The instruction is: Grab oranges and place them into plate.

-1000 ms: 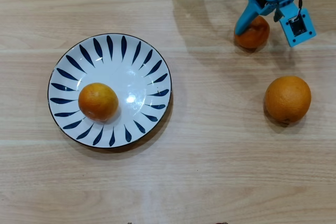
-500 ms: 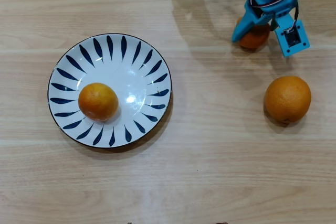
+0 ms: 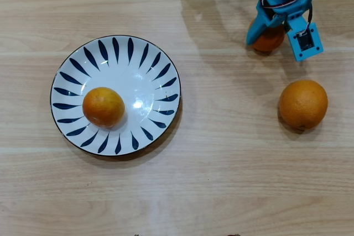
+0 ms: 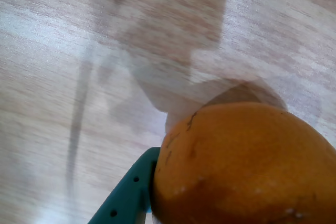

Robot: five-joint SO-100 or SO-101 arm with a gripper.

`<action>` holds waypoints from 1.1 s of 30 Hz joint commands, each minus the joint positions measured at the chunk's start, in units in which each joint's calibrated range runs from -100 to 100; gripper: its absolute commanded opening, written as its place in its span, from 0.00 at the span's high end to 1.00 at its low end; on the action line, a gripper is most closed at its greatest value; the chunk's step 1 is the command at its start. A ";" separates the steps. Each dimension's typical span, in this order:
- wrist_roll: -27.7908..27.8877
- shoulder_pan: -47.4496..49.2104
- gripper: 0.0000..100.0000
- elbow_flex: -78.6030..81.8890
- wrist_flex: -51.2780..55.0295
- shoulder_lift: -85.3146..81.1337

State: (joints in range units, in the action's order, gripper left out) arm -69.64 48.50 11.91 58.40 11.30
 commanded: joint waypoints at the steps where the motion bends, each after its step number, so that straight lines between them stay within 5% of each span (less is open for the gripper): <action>1: -0.30 -0.03 0.69 -0.27 -0.60 -0.31; 9: 1.06 -2.45 0.68 -3.08 0.35 -2.68; 15: 11.83 -12.45 0.68 -7.34 3.53 -8.76; 23: 34.15 -37.86 0.68 -5.62 3.87 -23.22; 33: 43.87 -64.15 0.68 9.87 2.93 -28.46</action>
State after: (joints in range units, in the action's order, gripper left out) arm -27.54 -8.15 19.08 61.93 -13.67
